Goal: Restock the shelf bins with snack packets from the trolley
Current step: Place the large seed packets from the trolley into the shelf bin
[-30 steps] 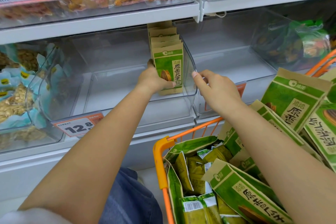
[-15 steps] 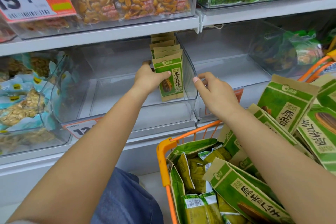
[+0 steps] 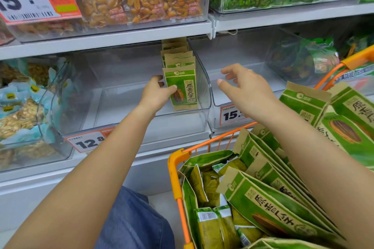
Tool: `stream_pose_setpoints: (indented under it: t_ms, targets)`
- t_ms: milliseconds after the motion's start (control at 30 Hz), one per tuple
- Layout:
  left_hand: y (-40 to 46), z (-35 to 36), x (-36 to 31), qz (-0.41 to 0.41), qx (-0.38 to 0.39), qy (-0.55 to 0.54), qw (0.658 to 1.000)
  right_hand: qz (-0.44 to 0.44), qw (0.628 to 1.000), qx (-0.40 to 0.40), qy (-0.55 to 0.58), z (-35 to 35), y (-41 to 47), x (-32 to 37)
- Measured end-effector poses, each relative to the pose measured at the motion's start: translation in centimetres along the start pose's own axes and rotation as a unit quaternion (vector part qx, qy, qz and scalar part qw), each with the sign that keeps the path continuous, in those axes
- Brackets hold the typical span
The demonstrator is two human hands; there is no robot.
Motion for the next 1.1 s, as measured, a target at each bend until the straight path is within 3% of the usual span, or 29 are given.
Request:
stream_pose_setpoints:
  t_ms: [200, 533, 600, 700, 867, 1000, 1100]
  targets:
    - [0.5, 0.4, -0.3, -0.019, -0.024, 0.037, 0.999, -0.002, 1.0, 0.016, -0.01, 0.6, -0.8, 0.3]
    - [0.1, -0.8, 0.0, -0.018, 0.009, 0.077, 0.997, 0.001, 0.998, 0.047, -0.028, 1.8, -1.3, -0.4]
    - [-1.1, -1.6, -0.6, 0.014, -0.02, 0.098, 0.995, -0.002, 0.998, 0.046, -0.03, 1.2, -1.8, -0.3]
    - [-4.5, -3.0, -2.8, 0.128, -0.115, 0.082, 0.982, -0.019, 0.996, 0.045, -0.07, -0.7, -3.3, 0.0]
    - [-9.6, -1.2, -3.9, 0.275, -0.073, 0.027, 0.958, 0.011, 0.987, 0.097, -0.125, -4.7, -6.7, -1.0]
    - [-10.8, 0.6, -2.9, 0.287, -0.055, 0.025, 0.956, 0.021, 0.952, 0.201, -0.228, -3.6, -8.9, -2.0]
    - [-10.5, 1.0, -2.8, 0.274, -0.061, 0.029, 0.959, 0.004, 0.943, 0.19, -0.272, -2.2, -9.0, -1.8]
Point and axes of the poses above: each hand's wrist, its own y-axis towards the middle knuckle, its own z-axis out of the palm, x = y × z, the point moved 5 cm from there along y, towards the middle knuckle, and after that the axes turned 3 degrees about -z, right-handed, at the moved point
